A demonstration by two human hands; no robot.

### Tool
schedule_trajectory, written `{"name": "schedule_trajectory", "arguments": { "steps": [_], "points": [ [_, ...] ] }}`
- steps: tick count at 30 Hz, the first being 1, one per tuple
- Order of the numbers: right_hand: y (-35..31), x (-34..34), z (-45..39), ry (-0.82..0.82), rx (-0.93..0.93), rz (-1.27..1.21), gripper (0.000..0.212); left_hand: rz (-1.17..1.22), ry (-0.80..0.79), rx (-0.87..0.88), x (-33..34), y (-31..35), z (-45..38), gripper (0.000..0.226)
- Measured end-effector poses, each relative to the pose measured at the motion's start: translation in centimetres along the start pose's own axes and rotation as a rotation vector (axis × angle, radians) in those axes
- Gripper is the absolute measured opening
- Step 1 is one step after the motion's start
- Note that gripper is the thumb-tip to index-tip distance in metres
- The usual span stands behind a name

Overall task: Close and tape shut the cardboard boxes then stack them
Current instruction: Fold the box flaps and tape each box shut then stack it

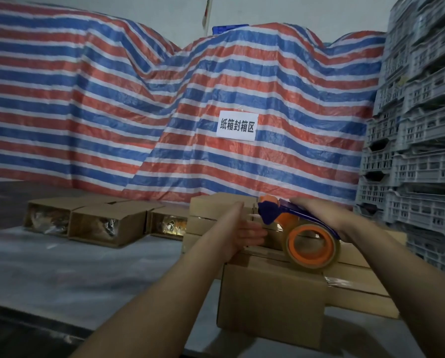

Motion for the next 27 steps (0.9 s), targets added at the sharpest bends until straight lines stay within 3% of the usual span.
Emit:
{"name": "schedule_trajectory", "arguments": {
  "steps": [7,21,27],
  "points": [
    [-1.0,0.3,-0.4,-0.017,-0.074,0.183,0.032,0.077,0.03,0.037,-0.1,0.5,0.9,0.047],
    [-1.7,0.3,0.1,-0.004,-0.088,0.206,0.033,-0.094,0.113,0.043,-0.1,0.1,0.7,0.015],
    [-2.1,0.1,0.5,-0.016,-0.025,0.113,0.037,-0.186,0.159,0.039,-0.4,-0.3,-0.2,0.014]
  ]
}}
Point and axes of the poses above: each hand's wrist, its own z-axis away from the middle knuckle, its own x-axis out of the palm, y = z × x, the point moved 6 cm from there along -z, towards the middle knuckle, and after that the axes turned 10 degrees about z, right-handed, at the moved point
